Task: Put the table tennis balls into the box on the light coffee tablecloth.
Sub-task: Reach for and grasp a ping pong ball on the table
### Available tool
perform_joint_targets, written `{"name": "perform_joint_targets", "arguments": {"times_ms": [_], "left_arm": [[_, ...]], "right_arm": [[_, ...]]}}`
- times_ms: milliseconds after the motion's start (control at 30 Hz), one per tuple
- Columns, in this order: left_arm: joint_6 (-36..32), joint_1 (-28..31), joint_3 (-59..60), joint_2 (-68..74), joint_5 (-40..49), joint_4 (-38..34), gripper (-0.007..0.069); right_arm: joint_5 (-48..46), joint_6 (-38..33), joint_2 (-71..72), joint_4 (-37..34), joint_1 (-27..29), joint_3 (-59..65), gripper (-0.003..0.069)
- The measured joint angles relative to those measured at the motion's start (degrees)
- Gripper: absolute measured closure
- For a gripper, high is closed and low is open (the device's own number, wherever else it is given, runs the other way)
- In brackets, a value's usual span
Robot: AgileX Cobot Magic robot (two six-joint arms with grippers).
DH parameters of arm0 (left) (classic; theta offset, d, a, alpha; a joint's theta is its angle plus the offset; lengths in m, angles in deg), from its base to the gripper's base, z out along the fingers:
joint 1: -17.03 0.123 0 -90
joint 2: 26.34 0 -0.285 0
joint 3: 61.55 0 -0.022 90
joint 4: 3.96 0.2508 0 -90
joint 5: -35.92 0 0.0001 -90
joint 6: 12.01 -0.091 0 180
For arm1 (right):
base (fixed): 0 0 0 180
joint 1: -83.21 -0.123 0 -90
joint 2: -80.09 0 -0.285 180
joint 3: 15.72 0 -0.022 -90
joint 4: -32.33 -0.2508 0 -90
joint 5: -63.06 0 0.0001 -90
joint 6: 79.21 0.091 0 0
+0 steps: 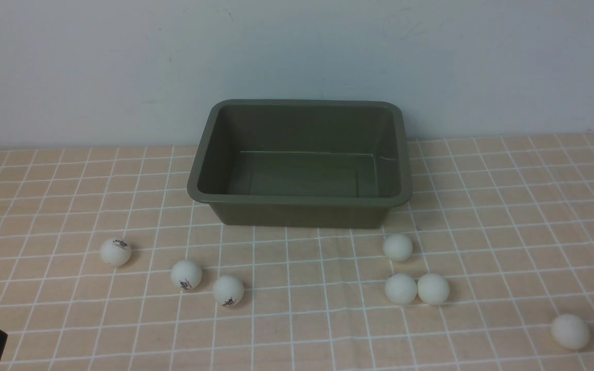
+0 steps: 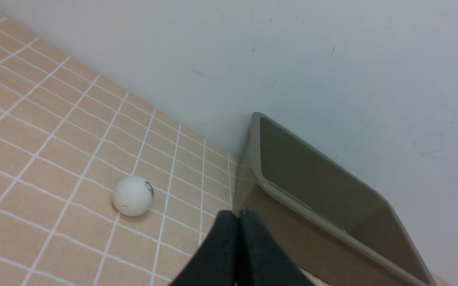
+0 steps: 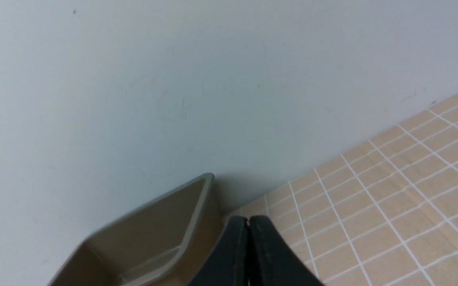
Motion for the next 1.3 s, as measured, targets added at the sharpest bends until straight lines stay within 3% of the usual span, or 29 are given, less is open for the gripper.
{"name": "perform_joint_targets", "arguments": {"times_ms": [267, 433, 600, 733, 833, 967, 1167, 1300], "left_arm": [[0.39, 0.00, 0.00, 0.00, -1.04, -1.39, 0.0693], [3.56, -0.02, -0.29, 0.00, -5.84, -10.18, 0.0693], [0.56, -0.02, -6.18, 0.00, -6.32, -12.06, 0.0693], [-10.29, -0.02, -15.11, 2.68, -1.07, -8.57, 0.0693], [-17.12, -0.06, -19.33, 9.45, 6.08, -8.23, 0.0693], [-25.61, -0.06, -24.06, 23.13, 16.62, -7.50, 0.0693], [-32.51, -0.06, -32.94, 43.74, 29.21, -5.29, 0.0693], [-31.63, -0.06, -38.35, 54.61, 36.18, -0.27, 0.0693]], "right_arm": [[2.03, 0.49, 0.00, -3.06, 0.00, 0.00, 0.0677], [10.17, 1.22, 0.00, -6.95, 0.00, -2.56, 0.0677], [12.10, 1.27, 0.00, -2.94, 0.00, -10.43, 0.0677], [2.51, 1.27, -4.93, 5.92, 0.00, -19.35, 0.0677], [-4.54, 0.86, -11.34, 8.50, 0.00, -23.33, 0.0677], [-16.94, -4.77, -21.78, 8.74, 0.00, -29.64, 0.0677], [-35.74, -18.26, -37.06, 5.23, 0.00, -38.65, 0.0677], [-45.00, -20.91, -45.52, 5.41, 0.00, -42.20, 0.0676]]}}
